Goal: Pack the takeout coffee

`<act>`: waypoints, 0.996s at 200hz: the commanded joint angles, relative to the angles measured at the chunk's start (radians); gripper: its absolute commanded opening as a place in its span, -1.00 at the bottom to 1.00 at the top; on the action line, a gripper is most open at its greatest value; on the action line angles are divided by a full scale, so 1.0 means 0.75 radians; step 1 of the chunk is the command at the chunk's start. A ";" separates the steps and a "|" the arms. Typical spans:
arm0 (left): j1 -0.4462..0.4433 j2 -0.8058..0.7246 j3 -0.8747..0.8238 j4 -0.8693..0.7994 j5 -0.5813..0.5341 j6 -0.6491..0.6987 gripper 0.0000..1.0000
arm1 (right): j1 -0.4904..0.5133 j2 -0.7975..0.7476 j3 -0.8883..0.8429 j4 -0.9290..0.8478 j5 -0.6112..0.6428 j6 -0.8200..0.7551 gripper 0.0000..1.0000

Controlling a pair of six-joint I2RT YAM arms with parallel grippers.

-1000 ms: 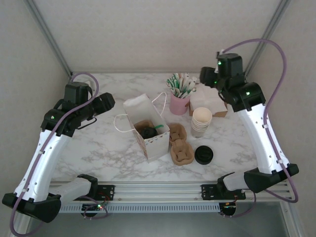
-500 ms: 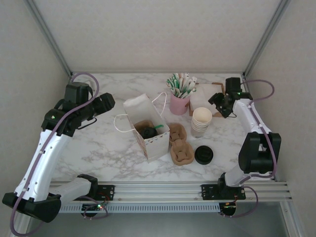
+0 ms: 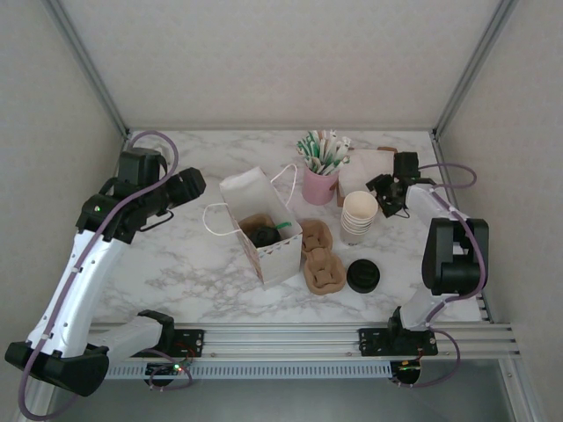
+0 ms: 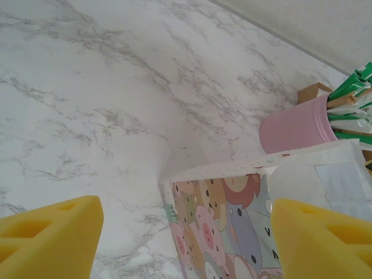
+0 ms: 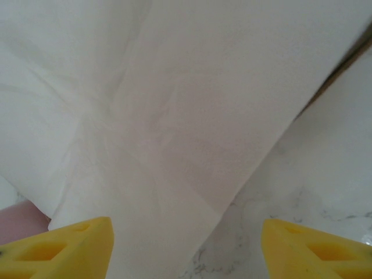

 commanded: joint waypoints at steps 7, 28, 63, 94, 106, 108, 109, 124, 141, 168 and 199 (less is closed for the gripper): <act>-0.010 -0.030 -0.006 -0.002 -0.018 -0.022 0.53 | 0.004 0.055 -0.004 0.088 0.016 0.036 0.30; -0.010 -0.031 -0.007 -0.006 -0.021 -0.020 0.53 | 0.004 0.078 0.001 0.112 0.019 0.037 0.27; -0.010 -0.032 -0.006 -0.010 -0.024 -0.020 0.53 | 0.006 0.098 0.014 0.107 0.048 0.035 0.20; -0.010 -0.034 -0.003 -0.010 -0.025 -0.020 0.53 | 0.010 0.087 0.012 0.117 0.067 0.039 -0.01; -0.010 -0.034 -0.004 -0.010 -0.027 -0.020 0.53 | 0.012 0.083 0.009 0.129 0.068 0.041 -0.10; -0.010 -0.033 -0.003 -0.010 -0.027 -0.020 0.53 | 0.012 0.082 0.010 0.131 0.067 0.041 -0.10; -0.010 -0.034 -0.003 -0.010 -0.027 -0.020 0.53 | 0.014 0.081 0.010 0.131 0.067 0.041 -0.11; -0.010 -0.031 -0.003 -0.008 -0.026 -0.020 0.53 | 0.019 0.074 0.005 0.143 0.068 0.042 -0.17; -0.009 -0.032 -0.003 -0.010 -0.028 -0.021 0.53 | 0.023 0.061 -0.018 0.189 0.061 0.057 -0.27; -0.011 -0.031 -0.005 -0.011 -0.029 -0.015 0.53 | 0.032 0.052 -0.039 0.231 0.073 0.068 -0.26; -0.011 -0.036 -0.006 -0.012 -0.027 -0.014 0.53 | 0.035 0.073 -0.037 0.233 0.079 0.072 -0.29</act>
